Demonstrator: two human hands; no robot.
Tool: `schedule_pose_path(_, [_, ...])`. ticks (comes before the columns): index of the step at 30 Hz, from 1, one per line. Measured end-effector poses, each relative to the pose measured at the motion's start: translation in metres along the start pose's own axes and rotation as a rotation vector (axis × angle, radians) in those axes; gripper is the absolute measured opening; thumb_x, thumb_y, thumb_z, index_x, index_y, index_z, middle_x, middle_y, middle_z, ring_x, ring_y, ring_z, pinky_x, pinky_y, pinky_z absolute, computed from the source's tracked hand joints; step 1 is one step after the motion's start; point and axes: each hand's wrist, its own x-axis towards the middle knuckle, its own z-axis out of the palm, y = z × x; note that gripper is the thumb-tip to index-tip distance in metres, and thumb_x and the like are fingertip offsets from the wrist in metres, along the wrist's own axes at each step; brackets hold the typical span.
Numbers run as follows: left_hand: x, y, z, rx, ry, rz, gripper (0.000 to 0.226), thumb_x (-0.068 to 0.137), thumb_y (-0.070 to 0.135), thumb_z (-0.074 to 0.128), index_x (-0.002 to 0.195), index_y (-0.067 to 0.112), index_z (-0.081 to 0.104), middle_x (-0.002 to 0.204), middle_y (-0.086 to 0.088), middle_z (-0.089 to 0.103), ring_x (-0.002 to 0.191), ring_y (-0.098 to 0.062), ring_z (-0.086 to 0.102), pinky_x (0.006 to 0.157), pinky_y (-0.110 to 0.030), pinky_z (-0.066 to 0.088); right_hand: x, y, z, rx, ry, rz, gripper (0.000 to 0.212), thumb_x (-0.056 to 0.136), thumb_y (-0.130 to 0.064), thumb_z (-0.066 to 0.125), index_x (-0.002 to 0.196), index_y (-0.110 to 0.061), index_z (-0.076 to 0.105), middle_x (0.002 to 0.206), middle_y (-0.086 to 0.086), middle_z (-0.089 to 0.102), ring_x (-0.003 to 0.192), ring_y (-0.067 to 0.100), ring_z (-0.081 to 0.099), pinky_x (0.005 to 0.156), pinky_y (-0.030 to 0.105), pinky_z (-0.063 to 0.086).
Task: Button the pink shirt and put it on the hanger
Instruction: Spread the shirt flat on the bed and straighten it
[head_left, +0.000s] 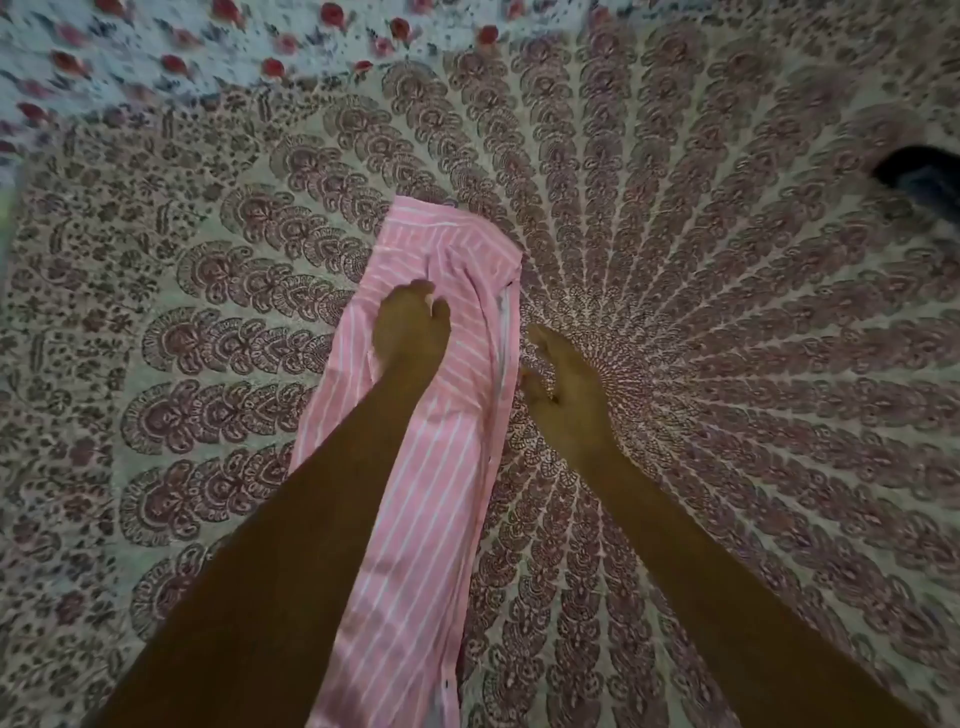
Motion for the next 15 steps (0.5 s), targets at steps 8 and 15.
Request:
schedule_pose_path(8, [0.027,-0.004,0.023,0.101,-0.134,-0.089,0.039,0.090,0.025,0.053,0.127,0.012,0.051,0.129,-0.013,0.056,0.120,-0.033,0.049,0.093,-0.039,0.041,0.012,0.017,0.022,-0.056,0.029,-0.019,0.047,0.086,-0.007,0.054,0.132,-0.010,0.044,0.128,0.009,0.057,0.094,0.036,0.062,0.089,0.044,0.049])
schedule_pose_path(15, [-0.009,0.026,-0.031,-0.582,-0.016,0.063,0.016,0.091,0.008,0.045,0.106,0.004,0.051,0.071,-0.004,0.047,0.057,-0.016,0.042,0.055,-0.029,0.030,-0.001,0.005,0.007,0.013,0.023,0.080,0.048,0.089,-0.007,0.053,0.134,-0.015,0.042,0.133,0.005,0.052,0.118,0.021,0.053,0.094,0.031,0.049])
